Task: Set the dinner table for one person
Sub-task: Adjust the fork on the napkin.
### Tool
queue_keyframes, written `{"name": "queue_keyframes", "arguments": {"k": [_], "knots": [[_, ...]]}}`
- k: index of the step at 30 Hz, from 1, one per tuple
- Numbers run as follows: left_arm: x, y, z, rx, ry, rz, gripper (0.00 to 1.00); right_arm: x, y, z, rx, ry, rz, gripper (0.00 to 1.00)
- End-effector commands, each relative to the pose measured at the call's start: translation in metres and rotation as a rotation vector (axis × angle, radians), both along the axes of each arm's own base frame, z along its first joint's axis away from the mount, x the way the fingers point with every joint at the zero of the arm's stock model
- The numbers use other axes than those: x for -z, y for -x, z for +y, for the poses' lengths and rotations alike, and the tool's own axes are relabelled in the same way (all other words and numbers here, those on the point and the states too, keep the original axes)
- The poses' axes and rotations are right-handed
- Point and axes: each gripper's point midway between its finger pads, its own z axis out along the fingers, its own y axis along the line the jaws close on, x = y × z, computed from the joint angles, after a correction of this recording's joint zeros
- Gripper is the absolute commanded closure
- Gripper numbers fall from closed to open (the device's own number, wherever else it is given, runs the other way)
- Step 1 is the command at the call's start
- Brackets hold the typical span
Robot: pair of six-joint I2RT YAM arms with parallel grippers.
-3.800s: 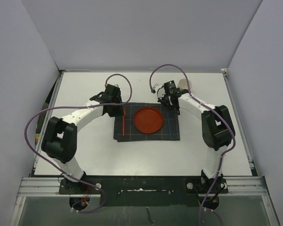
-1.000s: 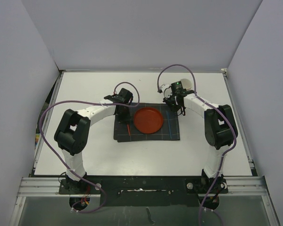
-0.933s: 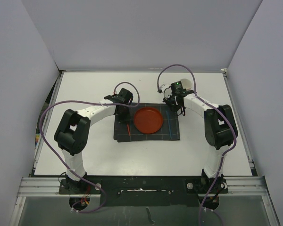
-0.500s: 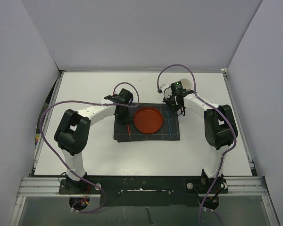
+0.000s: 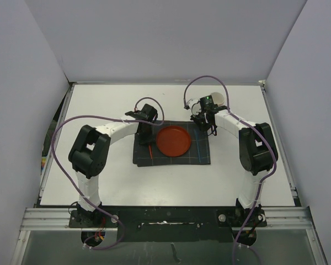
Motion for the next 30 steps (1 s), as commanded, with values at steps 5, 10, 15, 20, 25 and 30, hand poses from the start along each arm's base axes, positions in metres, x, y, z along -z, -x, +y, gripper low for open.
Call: {"name": "queue_keyframes", "arguments": {"k": [5, 10, 15, 20, 25, 30], "knots": [[-0.009, -0.014, -0.014, 0.008, 0.033, -0.037, 0.92, -0.018, -0.009, 0.002, 0.000, -0.031, -0.058, 1.00], [-0.021, -0.010, -0.012, 0.014, 0.040, -0.049, 1.00, -0.015, -0.010, 0.000, 0.007, -0.020, -0.053, 1.00], [-0.032, 0.001, -0.009, 0.028, 0.060, -0.050, 1.00, -0.014, -0.010, 0.001, 0.004, -0.023, -0.046, 1.00], [-0.042, 0.016, 0.000, 0.032, 0.055, -0.047, 1.00, -0.015, -0.010, 0.002, 0.004, -0.025, -0.046, 1.00], [-0.051, 0.033, 0.005, 0.040, 0.065, -0.031, 1.00, -0.012, -0.010, 0.000, 0.006, -0.016, -0.039, 1.00], [-0.055, 0.045, 0.007, 0.045, 0.076, -0.030, 1.00, -0.014, -0.011, 0.001, 0.004, -0.021, -0.040, 1.00]]}}
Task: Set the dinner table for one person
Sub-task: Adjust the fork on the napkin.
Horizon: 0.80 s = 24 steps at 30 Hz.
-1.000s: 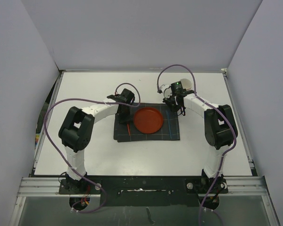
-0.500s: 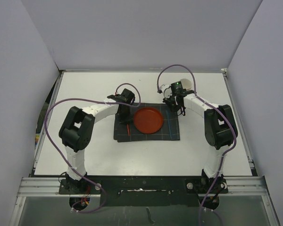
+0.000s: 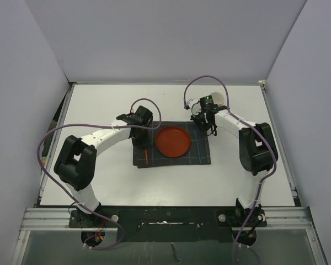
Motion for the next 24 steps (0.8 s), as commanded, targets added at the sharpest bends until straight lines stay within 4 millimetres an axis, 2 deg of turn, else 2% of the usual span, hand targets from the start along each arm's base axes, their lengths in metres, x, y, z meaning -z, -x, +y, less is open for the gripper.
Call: {"name": "queue_keyframes", "arguments": {"k": [1, 12, 19, 24], "knots": [[-0.023, 0.009, -0.004, 0.013, 0.048, -0.038, 1.00, -0.014, -0.011, 0.002, 0.004, -0.023, -0.040, 1.00], [0.004, 0.013, -0.022, 0.038, 0.052, 0.011, 1.00, -0.009, -0.009, 0.002, 0.002, -0.019, -0.023, 1.00], [0.021, 0.013, -0.024, 0.043, 0.036, 0.038, 1.00, -0.007, -0.008, 0.002, 0.000, -0.017, -0.018, 1.00], [0.025, 0.011, -0.025, 0.044, 0.033, 0.040, 1.00, -0.004, -0.007, 0.001, -0.001, -0.015, -0.014, 1.00]]}}
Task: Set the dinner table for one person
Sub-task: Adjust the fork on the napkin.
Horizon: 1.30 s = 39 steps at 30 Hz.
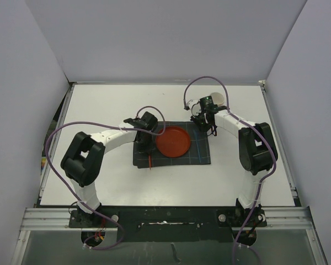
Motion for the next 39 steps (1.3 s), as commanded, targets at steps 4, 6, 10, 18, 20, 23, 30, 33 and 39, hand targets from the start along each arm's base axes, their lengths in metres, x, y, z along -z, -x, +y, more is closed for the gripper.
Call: {"name": "queue_keyframes", "arguments": {"k": [4, 6, 10, 18, 20, 23, 30, 33, 39], "knots": [[-0.004, -0.014, -0.008, -0.002, 0.016, -0.046, 1.00, -0.006, -0.009, 0.002, -0.002, -0.022, -0.022, 1.00], [-0.008, -0.016, -0.006, 0.002, 0.007, -0.058, 1.00, -0.005, -0.009, 0.002, -0.001, -0.022, -0.018, 1.00], [-0.018, -0.020, -0.008, 0.006, 0.016, -0.083, 1.00, -0.004, -0.008, 0.003, -0.002, -0.021, -0.013, 1.00], [-0.012, -0.023, -0.006, 0.010, 0.001, -0.077, 1.00, -0.005, -0.007, 0.002, -0.001, -0.020, -0.015, 1.00], [-0.008, -0.025, -0.006, 0.012, 0.003, -0.079, 1.00, -0.006, -0.007, 0.002, -0.001, -0.020, -0.017, 1.00], [-0.004, -0.027, -0.006, 0.015, -0.003, -0.075, 1.00, -0.006, -0.007, 0.002, -0.002, -0.020, -0.016, 1.00], [0.003, -0.033, -0.002, 0.008, -0.006, -0.074, 1.00, -0.006, -0.007, 0.001, 0.000, -0.020, -0.015, 1.00], [0.003, -0.035, -0.003, 0.009, -0.005, -0.076, 1.00, -0.005, -0.007, 0.001, 0.000, -0.019, -0.013, 1.00], [-0.003, -0.037, -0.002, 0.005, -0.004, -0.098, 0.61, -0.005, -0.006, 0.002, -0.004, -0.023, -0.009, 1.00]]}}
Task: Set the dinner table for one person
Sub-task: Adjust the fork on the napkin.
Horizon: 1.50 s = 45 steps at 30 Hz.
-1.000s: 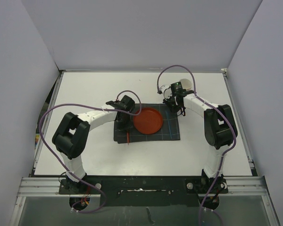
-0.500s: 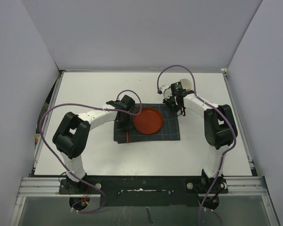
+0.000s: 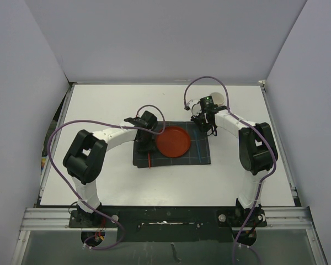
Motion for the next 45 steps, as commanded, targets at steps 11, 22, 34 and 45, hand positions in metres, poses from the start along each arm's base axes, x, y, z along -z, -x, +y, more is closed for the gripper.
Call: {"name": "queue_keyframes", "arguments": {"k": [11, 22, 34, 45], "knots": [[-0.040, -0.021, 0.009, -0.011, -0.034, -0.121, 0.02, -0.021, -0.010, 0.007, -0.010, -0.046, -0.046, 1.00], [-0.090, -0.009, 0.044, -0.055, -0.044, -0.224, 0.02, -0.029, -0.006, 0.033, -0.058, -0.067, -0.039, 1.00], [-0.046, -0.035, 0.050, -0.073, -0.036, -0.205, 0.02, -0.029, -0.004, 0.037, -0.083, -0.045, -0.063, 1.00], [-0.051, -0.061, 0.035, -0.039, -0.017, -0.237, 0.03, -0.025, -0.007, 0.029, -0.074, -0.025, -0.067, 1.00]]}}
